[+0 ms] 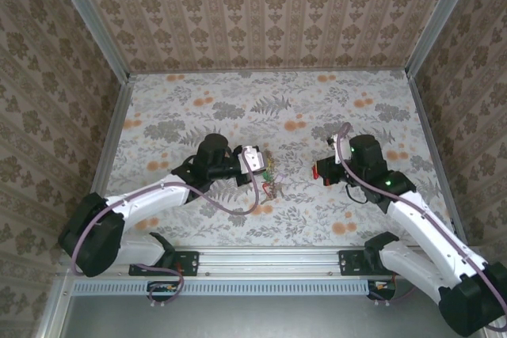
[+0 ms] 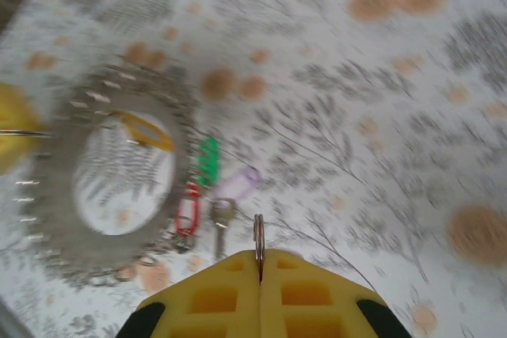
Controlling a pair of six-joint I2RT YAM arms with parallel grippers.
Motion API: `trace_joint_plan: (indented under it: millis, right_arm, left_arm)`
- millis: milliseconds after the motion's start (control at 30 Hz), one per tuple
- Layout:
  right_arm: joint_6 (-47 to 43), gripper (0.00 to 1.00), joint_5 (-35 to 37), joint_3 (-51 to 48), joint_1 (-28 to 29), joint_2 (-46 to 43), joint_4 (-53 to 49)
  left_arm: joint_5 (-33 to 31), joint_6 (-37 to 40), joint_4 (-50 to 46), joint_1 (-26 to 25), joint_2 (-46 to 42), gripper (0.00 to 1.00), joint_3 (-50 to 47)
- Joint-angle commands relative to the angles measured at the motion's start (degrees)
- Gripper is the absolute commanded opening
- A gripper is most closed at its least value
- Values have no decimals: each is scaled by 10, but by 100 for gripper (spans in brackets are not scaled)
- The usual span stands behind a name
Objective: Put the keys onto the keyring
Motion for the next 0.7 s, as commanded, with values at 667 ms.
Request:
trace_joint_plan:
  millis: [667]
  right_arm:
    - [-199,0,126,10,191,59,197]
  left_arm:
    - [54,-83,50,11,24,0,30]
